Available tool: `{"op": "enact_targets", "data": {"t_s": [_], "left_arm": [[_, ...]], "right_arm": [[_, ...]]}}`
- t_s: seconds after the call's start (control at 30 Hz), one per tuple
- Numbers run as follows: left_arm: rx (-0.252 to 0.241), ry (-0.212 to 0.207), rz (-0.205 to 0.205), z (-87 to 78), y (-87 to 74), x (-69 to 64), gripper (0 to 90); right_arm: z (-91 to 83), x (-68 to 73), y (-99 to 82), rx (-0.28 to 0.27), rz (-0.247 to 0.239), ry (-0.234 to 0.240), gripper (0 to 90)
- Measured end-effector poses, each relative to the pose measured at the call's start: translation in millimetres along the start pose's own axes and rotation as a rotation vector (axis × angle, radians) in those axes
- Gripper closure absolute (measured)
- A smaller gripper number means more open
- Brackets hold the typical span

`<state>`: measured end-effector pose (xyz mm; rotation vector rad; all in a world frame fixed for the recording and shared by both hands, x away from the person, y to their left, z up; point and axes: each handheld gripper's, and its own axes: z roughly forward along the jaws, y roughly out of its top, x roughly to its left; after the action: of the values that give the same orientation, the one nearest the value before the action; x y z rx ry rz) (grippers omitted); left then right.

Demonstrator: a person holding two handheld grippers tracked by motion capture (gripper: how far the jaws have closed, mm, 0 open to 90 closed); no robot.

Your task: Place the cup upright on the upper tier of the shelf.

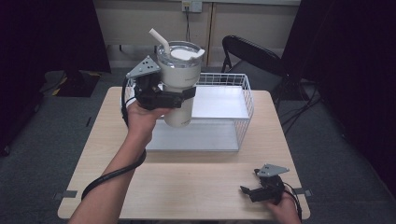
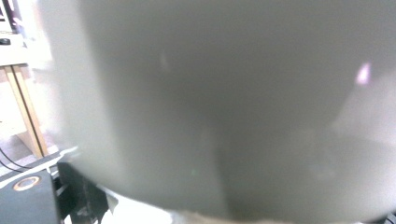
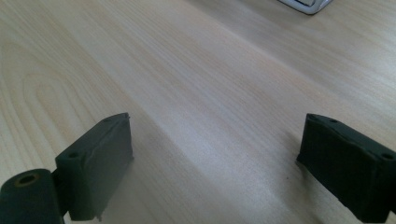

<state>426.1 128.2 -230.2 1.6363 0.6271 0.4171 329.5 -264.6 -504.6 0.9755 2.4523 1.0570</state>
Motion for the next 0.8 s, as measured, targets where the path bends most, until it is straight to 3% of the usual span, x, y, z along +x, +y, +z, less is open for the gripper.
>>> {"op": "enact_targets", "data": {"t_s": [0.8], "left_arm": [[0.000, 0.040, 0.012, 18.5, 13.4, 11.1, 9.6]], "right_arm": [[0.0, 0.0, 0.0, 0.000, 0.000, 0.000, 8.9]]}}
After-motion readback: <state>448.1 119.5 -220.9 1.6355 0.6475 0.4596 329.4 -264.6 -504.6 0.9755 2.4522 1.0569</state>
